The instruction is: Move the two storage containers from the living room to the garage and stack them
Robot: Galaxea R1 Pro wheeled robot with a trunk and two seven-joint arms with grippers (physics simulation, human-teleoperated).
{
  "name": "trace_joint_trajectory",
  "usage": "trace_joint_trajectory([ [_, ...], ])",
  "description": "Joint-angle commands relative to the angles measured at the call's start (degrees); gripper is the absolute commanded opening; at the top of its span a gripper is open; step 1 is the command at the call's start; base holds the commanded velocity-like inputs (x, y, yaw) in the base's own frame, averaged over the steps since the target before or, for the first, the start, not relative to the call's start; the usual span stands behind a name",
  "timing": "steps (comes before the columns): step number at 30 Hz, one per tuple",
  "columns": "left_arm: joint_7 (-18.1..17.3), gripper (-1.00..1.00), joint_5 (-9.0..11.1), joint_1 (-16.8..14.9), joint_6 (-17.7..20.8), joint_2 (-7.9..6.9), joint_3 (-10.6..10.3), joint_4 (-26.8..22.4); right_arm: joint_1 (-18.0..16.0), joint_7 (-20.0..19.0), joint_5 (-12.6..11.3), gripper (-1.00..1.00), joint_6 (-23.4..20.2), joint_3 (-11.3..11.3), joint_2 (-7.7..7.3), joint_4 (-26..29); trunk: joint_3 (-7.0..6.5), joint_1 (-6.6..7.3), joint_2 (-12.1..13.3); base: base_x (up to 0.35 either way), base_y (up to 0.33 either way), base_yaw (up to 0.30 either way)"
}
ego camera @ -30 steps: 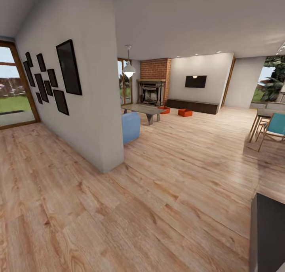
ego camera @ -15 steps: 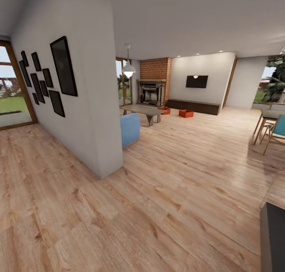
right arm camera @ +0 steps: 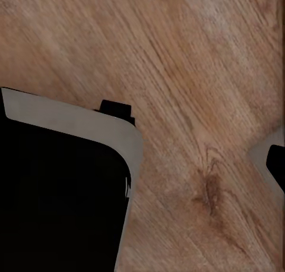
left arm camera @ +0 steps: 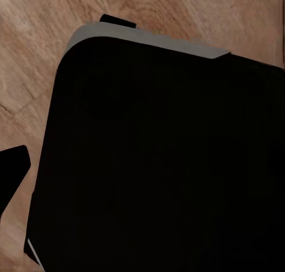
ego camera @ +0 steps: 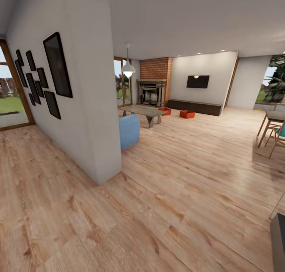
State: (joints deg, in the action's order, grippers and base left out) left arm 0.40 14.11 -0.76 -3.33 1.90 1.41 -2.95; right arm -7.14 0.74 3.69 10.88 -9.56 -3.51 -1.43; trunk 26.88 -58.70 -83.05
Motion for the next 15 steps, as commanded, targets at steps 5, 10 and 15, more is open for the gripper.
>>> trace_joint_trajectory([
  [5, 0.0, 1.00, -0.1, 0.0, -0.2, 0.01, 0.1, 0.0, -0.1, 0.0, 0.0, 1.00, 0.1, 0.4, 0.07, -0.2, 0.06, -0.03, 0.0, 0.322, 0.000, -0.026],
  [10, 0.0, 1.00, -0.2, 0.0, -0.2, 0.03, 0.1, 0.0, -0.1, -0.5, -0.3, 1.00, 0.5, 0.7, 0.01, -0.2, 0.06, -0.03, 0.0, 0.322, 0.000, -0.192],
  [15, 0.0, 1.00, -0.1, 0.0, -0.3, 0.04, 0.2, 0.0, -0.1, -0.6, -0.6, 1.00, 0.8, 0.6, 0.03, -0.4, 0.06, -0.03, 0.0, 0.322, 0.000, -0.273],
])
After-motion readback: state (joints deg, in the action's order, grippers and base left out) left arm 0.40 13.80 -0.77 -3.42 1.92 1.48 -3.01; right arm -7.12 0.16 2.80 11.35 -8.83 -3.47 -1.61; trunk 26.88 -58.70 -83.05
